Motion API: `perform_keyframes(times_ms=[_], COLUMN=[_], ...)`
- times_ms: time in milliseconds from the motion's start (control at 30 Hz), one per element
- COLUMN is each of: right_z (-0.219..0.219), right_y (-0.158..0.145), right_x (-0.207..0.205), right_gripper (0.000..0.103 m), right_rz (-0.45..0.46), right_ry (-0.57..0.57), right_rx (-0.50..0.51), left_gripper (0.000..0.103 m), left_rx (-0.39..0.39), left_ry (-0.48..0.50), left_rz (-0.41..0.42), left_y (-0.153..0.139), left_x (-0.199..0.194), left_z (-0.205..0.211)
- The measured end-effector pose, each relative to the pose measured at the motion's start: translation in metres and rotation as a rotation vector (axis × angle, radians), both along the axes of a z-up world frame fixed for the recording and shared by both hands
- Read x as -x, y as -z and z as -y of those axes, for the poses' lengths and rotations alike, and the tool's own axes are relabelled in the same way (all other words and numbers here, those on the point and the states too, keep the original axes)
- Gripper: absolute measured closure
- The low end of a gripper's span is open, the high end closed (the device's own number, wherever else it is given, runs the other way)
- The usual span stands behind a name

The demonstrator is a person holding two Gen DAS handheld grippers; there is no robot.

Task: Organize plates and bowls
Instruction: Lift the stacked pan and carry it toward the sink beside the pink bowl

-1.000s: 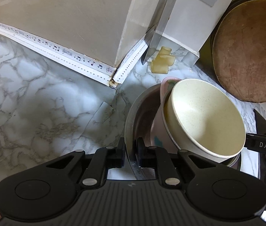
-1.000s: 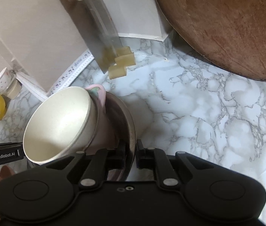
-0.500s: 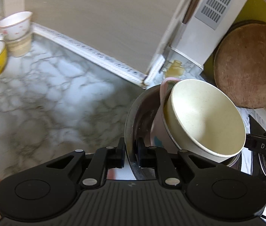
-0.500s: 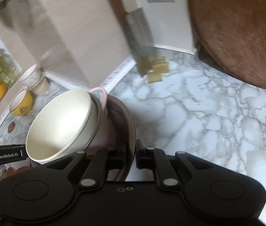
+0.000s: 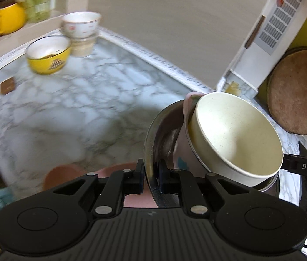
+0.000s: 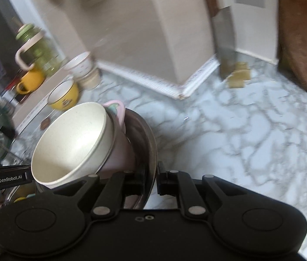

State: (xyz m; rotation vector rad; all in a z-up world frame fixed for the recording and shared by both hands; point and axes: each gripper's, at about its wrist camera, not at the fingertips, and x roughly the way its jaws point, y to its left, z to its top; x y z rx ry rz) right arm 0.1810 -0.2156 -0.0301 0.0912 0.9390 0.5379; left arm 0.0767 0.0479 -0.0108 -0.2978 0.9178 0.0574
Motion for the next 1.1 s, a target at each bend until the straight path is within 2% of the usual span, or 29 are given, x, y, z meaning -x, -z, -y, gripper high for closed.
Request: perform_keyframes(times_ms=[200, 467, 733, 1100], right_z=[-0.036, -0.066, -0.074, -0.074], right_y=[0.009, 0.026, 0.044, 0.062], right_x=[0.017, 0.032, 0.04, 0.041], right_gripper=[0.092, 0.092, 0.092, 0.091], right_rz=[-0.021, -0.038, -0.028, -0.049], right_ry=[-0.072, -0.13, -0.149, -0.143], right_rx=[0.009, 0.009, 0.038, 0.059], left_gripper=[0.091, 0.091, 0.091, 0.091], left_rx=[0.012, -0.024, -0.073, -0.066], left_ry=[-0.068, -0.105, -0.094, -0.088], left_rz=[-0.025, -0.018, 0.008, -0.015], left_y=[0.013, 0.022, 0.035, 0.052], left_x=[0.032, 0.057, 0.067, 0.067], left_z=[-0.03, -0.048, -0.042, -0.043])
